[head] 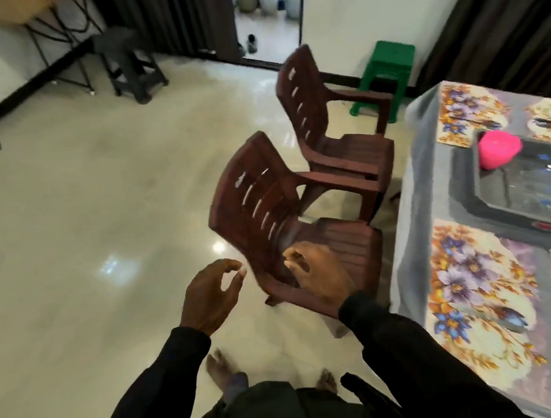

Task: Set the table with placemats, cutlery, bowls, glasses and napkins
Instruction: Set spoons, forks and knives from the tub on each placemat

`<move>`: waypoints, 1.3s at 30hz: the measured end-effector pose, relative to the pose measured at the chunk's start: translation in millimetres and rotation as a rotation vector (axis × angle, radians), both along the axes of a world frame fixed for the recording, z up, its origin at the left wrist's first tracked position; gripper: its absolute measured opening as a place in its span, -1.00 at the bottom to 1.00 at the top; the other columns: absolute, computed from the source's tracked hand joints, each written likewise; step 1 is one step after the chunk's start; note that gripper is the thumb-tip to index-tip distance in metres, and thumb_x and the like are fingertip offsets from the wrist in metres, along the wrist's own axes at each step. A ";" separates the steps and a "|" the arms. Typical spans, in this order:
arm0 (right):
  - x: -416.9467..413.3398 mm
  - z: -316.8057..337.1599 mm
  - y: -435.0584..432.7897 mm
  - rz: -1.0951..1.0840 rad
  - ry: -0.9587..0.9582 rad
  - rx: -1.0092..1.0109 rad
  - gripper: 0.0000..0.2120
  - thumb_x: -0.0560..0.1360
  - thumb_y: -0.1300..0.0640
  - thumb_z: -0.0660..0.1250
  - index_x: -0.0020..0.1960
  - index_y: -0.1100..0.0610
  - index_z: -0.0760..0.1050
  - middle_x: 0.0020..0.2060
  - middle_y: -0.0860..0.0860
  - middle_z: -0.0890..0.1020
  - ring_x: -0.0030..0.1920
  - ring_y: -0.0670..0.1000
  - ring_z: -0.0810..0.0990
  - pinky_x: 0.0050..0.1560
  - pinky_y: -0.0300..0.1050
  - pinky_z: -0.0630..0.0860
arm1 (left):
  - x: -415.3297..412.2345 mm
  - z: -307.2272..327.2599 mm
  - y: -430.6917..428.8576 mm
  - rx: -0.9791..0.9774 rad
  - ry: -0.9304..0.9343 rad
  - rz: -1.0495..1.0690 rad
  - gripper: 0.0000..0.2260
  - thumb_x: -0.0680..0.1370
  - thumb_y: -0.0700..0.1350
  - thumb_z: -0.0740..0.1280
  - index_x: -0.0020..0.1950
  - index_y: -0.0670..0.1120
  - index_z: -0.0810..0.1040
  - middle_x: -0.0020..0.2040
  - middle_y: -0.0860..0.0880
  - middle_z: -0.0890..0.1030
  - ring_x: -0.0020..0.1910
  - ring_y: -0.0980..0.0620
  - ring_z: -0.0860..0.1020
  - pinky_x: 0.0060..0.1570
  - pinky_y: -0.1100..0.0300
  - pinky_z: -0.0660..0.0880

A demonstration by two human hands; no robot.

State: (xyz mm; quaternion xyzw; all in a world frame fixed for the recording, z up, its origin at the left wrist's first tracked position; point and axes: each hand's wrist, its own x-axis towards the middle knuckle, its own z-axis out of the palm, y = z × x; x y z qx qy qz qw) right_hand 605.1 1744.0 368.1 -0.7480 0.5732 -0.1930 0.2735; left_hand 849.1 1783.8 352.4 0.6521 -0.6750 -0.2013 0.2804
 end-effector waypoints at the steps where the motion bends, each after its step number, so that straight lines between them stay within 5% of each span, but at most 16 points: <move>1: 19.0 -0.2 -5.4 0.019 -0.006 0.001 -0.85 0.58 0.02 0.33 0.12 0.01 0.58 0.00 -0.09 0.65 -0.02 -0.09 0.60 0.02 -0.05 0.60 | 18.2 0.9 1.5 -0.001 -0.011 0.028 -0.90 0.58 0.03 0.45 0.06 0.06 0.66 0.04 0.19 0.69 -0.02 0.20 0.58 0.01 0.23 0.51; 4: 77.2 0.6 -22.1 0.059 0.011 -0.012 -0.85 0.59 -0.01 0.33 0.11 0.00 0.58 -0.02 -0.11 0.65 -0.04 -0.12 0.58 0.01 -0.08 0.59 | 74.6 2.8 0.6 0.000 -0.071 0.075 -0.91 0.58 0.02 0.46 0.06 0.06 0.66 0.04 0.20 0.69 0.00 0.18 0.60 -0.01 0.31 0.43; 8: 153.1 5.5 -44.3 0.076 0.049 -0.017 -0.80 0.62 0.00 0.32 0.20 0.03 0.57 0.06 -0.12 0.62 -0.01 -0.18 0.53 -0.03 -0.43 0.45 | 159.1 -1.0 -12.6 0.005 -0.075 0.091 -0.81 0.60 0.15 0.36 0.08 0.08 0.63 0.02 0.20 0.68 -0.07 0.11 0.62 -0.06 0.22 0.49; 13: 228.5 5.3 -77.9 0.122 0.061 -0.037 -0.77 0.62 0.00 0.33 0.24 0.04 0.56 0.11 -0.08 0.64 0.06 -0.15 0.57 0.13 -0.11 0.60 | 249.0 1.5 -31.6 0.024 -0.028 0.117 -0.77 0.59 0.19 0.32 0.10 0.10 0.64 0.04 0.21 0.67 -0.03 0.13 0.61 -0.03 0.21 0.51; 20: 300.5 8.7 -128.8 0.190 0.157 -0.012 -0.67 0.65 -0.08 0.25 0.33 0.05 0.51 0.26 -0.05 0.60 0.23 -0.08 0.56 0.26 -0.16 0.51 | 321.7 6.6 -84.7 0.025 -0.021 0.138 -0.86 0.59 0.01 0.46 0.11 0.02 0.67 0.07 0.11 0.70 0.02 0.12 0.61 -0.02 0.23 0.45; 28: 344.3 -3.8 -239.1 0.122 0.166 -0.036 -0.66 0.65 -0.14 0.22 0.29 0.02 0.53 0.21 -0.07 0.62 0.20 -0.05 0.58 0.19 -0.14 0.50 | 360.6 8.6 -203.5 0.049 0.018 0.085 -0.84 0.59 -0.01 0.46 0.14 0.00 0.67 0.09 0.12 0.70 0.05 0.13 0.62 0.03 0.43 0.38; 34: 354.3 -14.3 -353.1 -0.027 0.075 0.025 -0.68 0.64 -0.15 0.23 0.25 0.02 0.55 0.15 -0.11 0.63 0.14 -0.09 0.57 0.17 -0.16 0.48 | 383.8 8.6 -327.3 0.102 0.043 0.067 -0.86 0.59 0.07 0.43 0.12 0.09 0.66 0.06 0.20 0.68 0.06 0.14 0.61 0.07 0.16 0.53; 39: 345.8 -12.8 -442.3 -0.141 0.037 0.040 -0.69 0.65 -0.12 0.24 0.26 0.02 0.55 0.14 -0.10 0.63 0.15 -0.06 0.57 0.18 -0.09 0.50 | 373.6 11.6 -441.5 0.116 0.000 -0.030 -0.86 0.58 0.04 0.45 0.13 0.09 0.66 0.07 0.23 0.67 0.06 0.19 0.59 0.09 0.23 0.49</move>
